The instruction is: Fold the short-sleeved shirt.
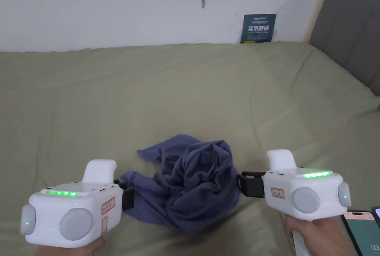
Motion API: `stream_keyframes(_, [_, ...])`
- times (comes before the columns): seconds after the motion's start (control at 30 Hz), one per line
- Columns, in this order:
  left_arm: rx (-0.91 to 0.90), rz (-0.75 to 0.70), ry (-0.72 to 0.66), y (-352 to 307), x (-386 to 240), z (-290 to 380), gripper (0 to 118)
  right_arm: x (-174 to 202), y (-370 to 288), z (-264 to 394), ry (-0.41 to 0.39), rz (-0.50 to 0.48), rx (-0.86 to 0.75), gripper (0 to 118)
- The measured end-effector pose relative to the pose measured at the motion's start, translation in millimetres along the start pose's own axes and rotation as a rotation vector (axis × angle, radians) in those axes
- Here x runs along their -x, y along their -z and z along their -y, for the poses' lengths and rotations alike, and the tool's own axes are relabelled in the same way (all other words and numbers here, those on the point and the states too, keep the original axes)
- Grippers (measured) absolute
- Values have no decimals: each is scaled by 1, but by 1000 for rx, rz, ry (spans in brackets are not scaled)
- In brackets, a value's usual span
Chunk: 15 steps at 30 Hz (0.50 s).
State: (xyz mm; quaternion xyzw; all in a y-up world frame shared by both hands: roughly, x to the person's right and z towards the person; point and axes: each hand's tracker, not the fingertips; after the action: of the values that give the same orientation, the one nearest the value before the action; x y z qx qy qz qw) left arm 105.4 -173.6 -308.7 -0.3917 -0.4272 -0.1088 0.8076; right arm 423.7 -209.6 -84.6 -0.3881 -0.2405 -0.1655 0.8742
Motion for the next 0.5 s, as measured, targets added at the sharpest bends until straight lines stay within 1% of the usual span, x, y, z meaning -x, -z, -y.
stream_keyframes(0.07, [8, -10, 1, 6, 5, 0, 4, 1, 15, -5, -10, -1, -6, 97])
stream_keyframes(0.1, [12, -11, -5, 8, 7, 0, 4, 5, 23, -6, -27, 22, 18, 97])
stream_keyframes(0.2, [26, -7, -28, 16, 12, 4, 4, 14, 44, -5, -59, 47, 65, 96])
stream_keyframes(0.23, [29, -10, -30, 18, 13, 5, 4, 19, 48, -3, -63, 34, 79, 95])
stream_keyframes(0.27, [33, -12, -36, 21, 15, 6, 4, 21, 50, -4, -63, -13, 99, 85])
stream_keyframes(0.3, [38, -12, -44, 23, 16, 7, 4, 25, 50, -5, -62, -47, 98, 69])
stream_keyframes(0.33, [40, -9, -53, 25, 17, 8, 4, 28, 49, -5, -65, -26, 94, 55])
stream_keyframes(0.37, [43, -7, -64, 27, 19, 8, 4, 27, 46, -5, -64, -33, 97, 42])
stream_keyframes(0.4, [47, 1, -78, 28, 23, 7, 4, 23, 44, -8, -22, -82, 117, 18])
stream_keyframes(0.43, [52, 6, -106, 27, 26, 7, 4, 17, 40, -11, 17, -84, 127, 3])
stream_keyframes(0.47, [50, 4, -127, 25, 30, 7, 4, 15, 32, -14, 52, -73, 101, 2])
stream_keyframes(0.5, [47, 4, -134, 19, 34, 5, 4, 10, 24, -17, 86, -97, 86, 2])
